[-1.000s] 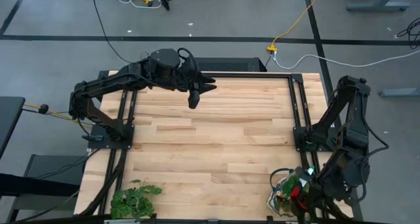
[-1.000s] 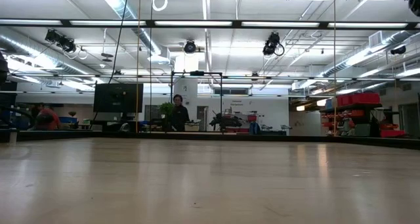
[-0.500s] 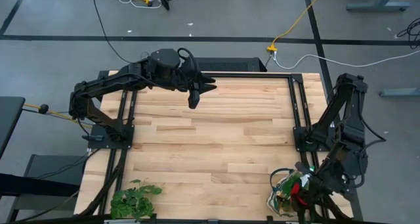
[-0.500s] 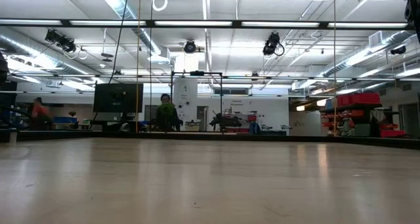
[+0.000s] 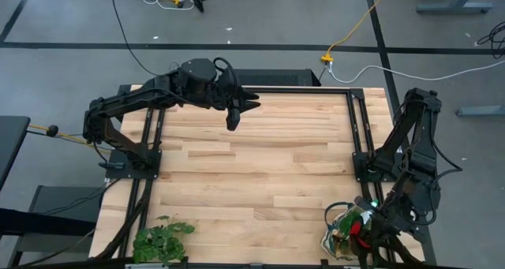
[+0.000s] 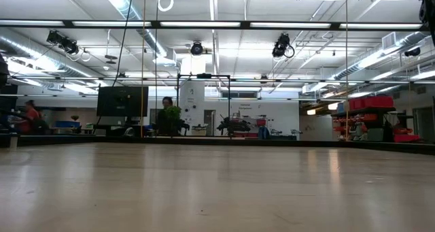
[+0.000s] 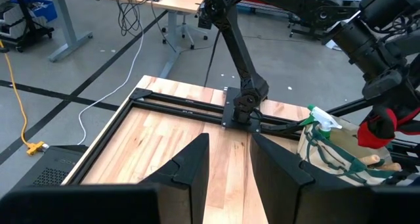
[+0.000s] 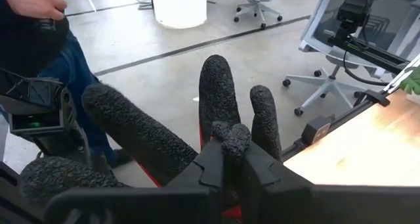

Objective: Pick & Place Garden tools in Gardening bag
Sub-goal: Put the red gloves into the gardening bag, then return to Home Position

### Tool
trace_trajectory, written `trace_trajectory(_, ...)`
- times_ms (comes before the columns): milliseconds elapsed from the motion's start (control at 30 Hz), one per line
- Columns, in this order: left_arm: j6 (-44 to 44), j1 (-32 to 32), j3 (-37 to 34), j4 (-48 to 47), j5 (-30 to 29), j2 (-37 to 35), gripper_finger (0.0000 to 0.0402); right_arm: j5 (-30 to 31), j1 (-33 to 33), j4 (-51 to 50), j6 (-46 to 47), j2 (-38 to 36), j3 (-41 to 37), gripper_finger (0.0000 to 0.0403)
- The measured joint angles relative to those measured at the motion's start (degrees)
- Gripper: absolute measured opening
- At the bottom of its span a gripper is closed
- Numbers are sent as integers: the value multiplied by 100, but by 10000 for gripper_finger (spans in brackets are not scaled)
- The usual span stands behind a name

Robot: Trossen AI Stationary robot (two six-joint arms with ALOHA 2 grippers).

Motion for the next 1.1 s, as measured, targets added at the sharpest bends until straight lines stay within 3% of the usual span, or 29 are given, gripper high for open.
trace_trajectory(167, 0, 1, 0, 0, 0, 0, 117, -24, 0, -26, 67, 0, 0, 48)
trace_trajectory(333, 1, 2, 0, 0, 0, 0, 117, -305, 0, -26, 108, 0, 0, 109)
trace_trajectory(667, 1, 1, 0, 0, 0, 0, 117, -294, 0, 32, 111, -4, 0, 223)
trace_trajectory(867, 2, 1, 0, 0, -1, 0, 117, -284, -139, 282, -118, -53, 0, 249)
trace_trajectory(1100, 0, 0, 0, 2, 0, 0, 117, -187, -864, 606, -158, -133, 0, 247)
